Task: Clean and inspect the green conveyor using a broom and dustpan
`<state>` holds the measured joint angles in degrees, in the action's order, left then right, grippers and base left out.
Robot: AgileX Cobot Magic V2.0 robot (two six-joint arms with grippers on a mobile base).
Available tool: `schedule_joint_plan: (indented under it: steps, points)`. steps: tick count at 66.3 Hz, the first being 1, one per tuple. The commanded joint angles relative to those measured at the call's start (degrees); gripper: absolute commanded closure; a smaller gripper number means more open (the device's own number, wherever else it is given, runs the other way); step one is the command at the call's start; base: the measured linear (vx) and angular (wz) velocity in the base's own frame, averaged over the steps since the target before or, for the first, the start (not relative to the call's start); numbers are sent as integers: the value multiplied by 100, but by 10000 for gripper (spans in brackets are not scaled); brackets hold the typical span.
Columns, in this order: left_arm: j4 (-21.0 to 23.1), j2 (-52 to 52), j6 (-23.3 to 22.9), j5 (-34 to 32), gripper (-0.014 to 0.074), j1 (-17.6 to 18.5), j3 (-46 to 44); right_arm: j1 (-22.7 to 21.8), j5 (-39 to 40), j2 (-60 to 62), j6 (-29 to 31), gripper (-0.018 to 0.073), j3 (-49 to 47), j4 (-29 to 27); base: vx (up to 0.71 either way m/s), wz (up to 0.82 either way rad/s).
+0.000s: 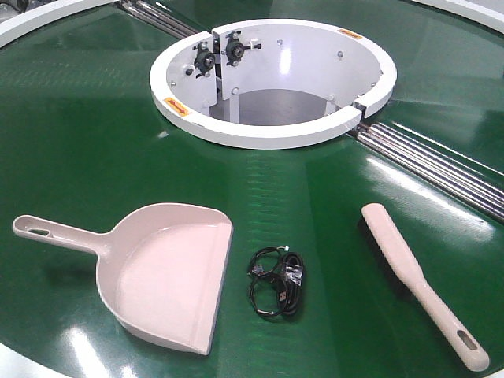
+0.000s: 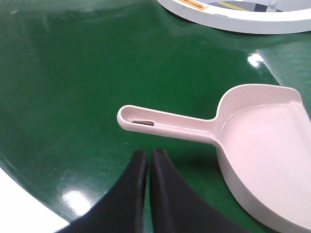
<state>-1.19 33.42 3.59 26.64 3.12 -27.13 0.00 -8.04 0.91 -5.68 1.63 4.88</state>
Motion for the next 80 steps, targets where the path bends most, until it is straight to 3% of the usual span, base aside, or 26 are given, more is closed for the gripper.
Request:
schedule_joint_plan:
  steps: [1,7,23,29,43,50,65,74,80]
  points:
    - [35,43,-19,-455,561,-12,-198,-24,440,67,16,569,112,71,0,0]
    - [35,43,-19,-519,496,-12,-198,-24,440,67,16,569,112,71,0,0]
    - [35,43,-19,-549,168,-12,-198,-24,440,67,16,569,112,71,0,0]
    - [35,43,-19,-549,94,-12,-198,-24,440,67,16,569,112,71,0,0]
    - [560,43,-75,-498,86,-12,-198,-24,440,67,16,569,112,71,0,0]
    - [588,110,302,-256,107,-12,-393,-24,440,67,16,569,112,71,0,0]
    - [823,1088,606,841,114,-12,-1839,-24,440,67,16,569,112,71,0,0]
    - [1097,1972,1184,1598,114,-12,-2811,-24,440,67,16,569,112,71,0,0]
    - [1149,2558,1955,2052,114,-7,-3334,-24,440,67,16,569,112,71,0,0]
